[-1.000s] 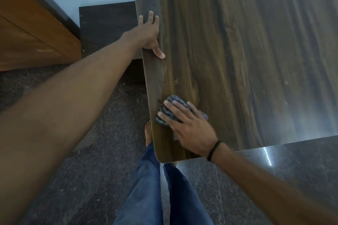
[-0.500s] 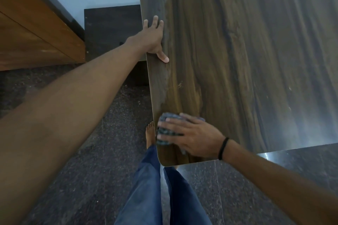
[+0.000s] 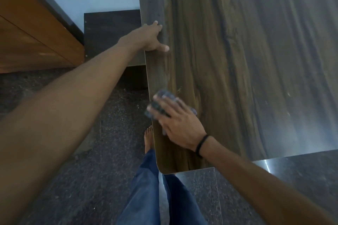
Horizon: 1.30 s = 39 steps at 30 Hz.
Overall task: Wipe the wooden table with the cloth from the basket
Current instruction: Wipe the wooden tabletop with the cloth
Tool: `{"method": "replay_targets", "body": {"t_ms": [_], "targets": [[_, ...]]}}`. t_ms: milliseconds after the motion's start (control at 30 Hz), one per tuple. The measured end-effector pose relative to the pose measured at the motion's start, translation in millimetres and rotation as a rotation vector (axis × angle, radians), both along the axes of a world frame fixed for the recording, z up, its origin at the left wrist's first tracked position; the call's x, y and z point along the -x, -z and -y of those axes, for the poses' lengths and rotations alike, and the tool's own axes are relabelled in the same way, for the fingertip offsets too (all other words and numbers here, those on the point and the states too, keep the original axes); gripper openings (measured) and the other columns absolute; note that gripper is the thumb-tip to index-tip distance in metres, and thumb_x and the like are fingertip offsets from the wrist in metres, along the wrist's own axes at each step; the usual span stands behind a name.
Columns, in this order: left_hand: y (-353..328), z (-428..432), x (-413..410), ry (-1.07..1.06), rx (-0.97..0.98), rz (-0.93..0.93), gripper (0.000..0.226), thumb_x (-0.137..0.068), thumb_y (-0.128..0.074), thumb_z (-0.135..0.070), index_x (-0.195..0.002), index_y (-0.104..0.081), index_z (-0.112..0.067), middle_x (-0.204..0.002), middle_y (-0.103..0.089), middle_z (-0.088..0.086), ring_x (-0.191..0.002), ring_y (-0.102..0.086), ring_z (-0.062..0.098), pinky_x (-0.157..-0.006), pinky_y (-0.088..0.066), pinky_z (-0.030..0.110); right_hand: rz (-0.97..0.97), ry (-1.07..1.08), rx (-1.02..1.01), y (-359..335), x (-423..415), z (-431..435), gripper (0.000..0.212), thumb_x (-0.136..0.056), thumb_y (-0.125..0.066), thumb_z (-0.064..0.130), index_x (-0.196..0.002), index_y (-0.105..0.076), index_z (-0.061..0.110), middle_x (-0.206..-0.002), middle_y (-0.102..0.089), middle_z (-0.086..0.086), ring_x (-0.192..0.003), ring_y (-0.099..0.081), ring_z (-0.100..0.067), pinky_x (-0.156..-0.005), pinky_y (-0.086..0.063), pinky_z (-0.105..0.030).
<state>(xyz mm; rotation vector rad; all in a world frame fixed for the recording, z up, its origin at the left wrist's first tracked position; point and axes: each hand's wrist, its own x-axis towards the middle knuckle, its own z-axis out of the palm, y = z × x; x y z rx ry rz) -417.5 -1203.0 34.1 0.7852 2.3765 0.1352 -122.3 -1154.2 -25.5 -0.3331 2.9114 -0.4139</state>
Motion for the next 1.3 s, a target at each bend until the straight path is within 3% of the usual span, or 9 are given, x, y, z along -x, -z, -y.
{"method": "replay_targets", "body": {"t_ms": [100,267,400,533,667,833,900,1067,1300], "targets": [[-4.0,4.8,3.6,-0.021,-0.043,-0.078,0.086,-0.094,-0.066,-0.029,-0.159,-0.012,-0.016,-0.166,-0.011,0.006,-0.15,-0.018,0.033,-0.119,-0.02,0.051,-0.038,-0.426,-0.053,-1.6,0.6,-26.5,0.063,-0.103,-0.04,0.039,-0.159,-0.01,0.037,-0.168,-0.002,0.001,-0.154,-0.002,-0.021,-0.124,-0.009,-0.05],[-11.0,9.2,5.7,-0.085,-0.09,-0.118,0.091,-0.09,-0.071,-0.018,-0.159,-0.011,-0.013,-0.167,-0.002,0.008,-0.152,-0.004,0.032,-0.12,-0.015,0.051,0.009,0.084,-0.025,-7.2,48.6,-27.9,0.055,-0.105,-0.03,0.036,-0.158,-0.016,0.035,-0.168,-0.005,-0.001,-0.154,-0.003,-0.023,-0.123,-0.015,-0.054],[-20.2,23.1,8.7,-0.276,-0.18,-0.059,0.081,-0.093,-0.068,-0.014,-0.158,-0.02,-0.016,-0.164,-0.021,0.009,-0.149,-0.022,0.033,-0.118,-0.026,0.049,-0.031,-0.396,-0.052,-2.2,24.4,-35.2,0.057,-0.106,-0.033,0.038,-0.159,-0.012,0.037,-0.168,-0.002,0.003,-0.155,-0.001,-0.02,-0.125,-0.007,-0.048],[-24.9,38.0,6.9,-0.427,-0.208,-0.016,0.078,-0.094,-0.066,-0.013,-0.158,-0.021,-0.017,-0.161,-0.027,0.012,-0.145,-0.032,0.034,-0.116,-0.029,0.044,-0.01,0.084,-0.033,-8.2,90.4,-33.0,0.054,-0.105,-0.029,0.036,-0.158,-0.018,0.036,-0.168,-0.01,0.001,-0.154,-0.008,-0.023,-0.123,-0.016,-0.054],[-25.9,46.8,0.2,-0.445,-0.278,-0.082,0.065,-0.099,-0.058,-0.011,-0.156,-0.03,-0.024,-0.159,-0.032,0.01,-0.143,-0.036,0.032,-0.115,-0.031,0.044,-0.014,-0.266,-0.073,-3.2,83.2,-41.5,0.054,-0.107,-0.029,0.038,-0.158,-0.01,0.041,-0.168,-0.004,0.006,-0.154,-0.002,-0.017,-0.124,0.001,-0.044],[-14.8,46.3,-24.0,-0.412,-0.527,-0.4,0.029,-0.1,-0.054,-0.018,-0.127,-0.062,-0.015,-0.124,-0.066,0.007,-0.109,-0.064,0.02,-0.09,-0.049,0.029,-0.034,0.184,-0.078,-7.9,139.7,-57.5,0.052,-0.106,-0.023,0.039,-0.158,-0.015,0.04,-0.168,-0.009,0.006,-0.154,-0.007,-0.017,-0.125,-0.013,-0.048],[-4.3,34.6,-40.0,-0.299,-0.538,-0.392,0.034,-0.101,-0.052,-0.024,-0.134,-0.057,-0.016,-0.136,-0.058,0.005,-0.121,-0.057,0.019,-0.097,-0.044,0.029,-0.032,0.179,-0.105,-7.0,145.6,-57.7,0.052,-0.106,-0.022,0.04,-0.158,-0.016,0.038,-0.168,-0.01,0.004,-0.154,-0.006,-0.018,-0.125,-0.014,-0.047],[14.6,6.7,-2.9,-0.057,-0.301,-0.212,0.072,-0.101,-0.046,-0.048,-0.159,-0.011,-0.027,-0.167,0.005,0.004,-0.152,0.01,0.028,-0.121,-0.007,0.05,0.021,0.181,-0.082,-10.6,139.2,-51.8,0.054,-0.105,-0.025,0.042,-0.158,-0.012,0.039,-0.168,-0.002,0.002,-0.154,0.002,-0.019,-0.125,-0.006,-0.047],[21.6,-12.8,33.2,0.044,-0.1,-0.068,0.081,-0.096,-0.051,-0.055,-0.159,-0.005,-0.035,-0.166,0.016,0.004,-0.151,0.014,0.032,-0.119,-0.011,0.056,0.085,-0.082,-0.103,-13.2,127.6,-85.4,0.053,-0.106,-0.024,0.045,-0.156,-0.005,0.047,-0.168,0.002,0.008,-0.154,0.005,-0.018,-0.124,0.002,-0.045]]}}
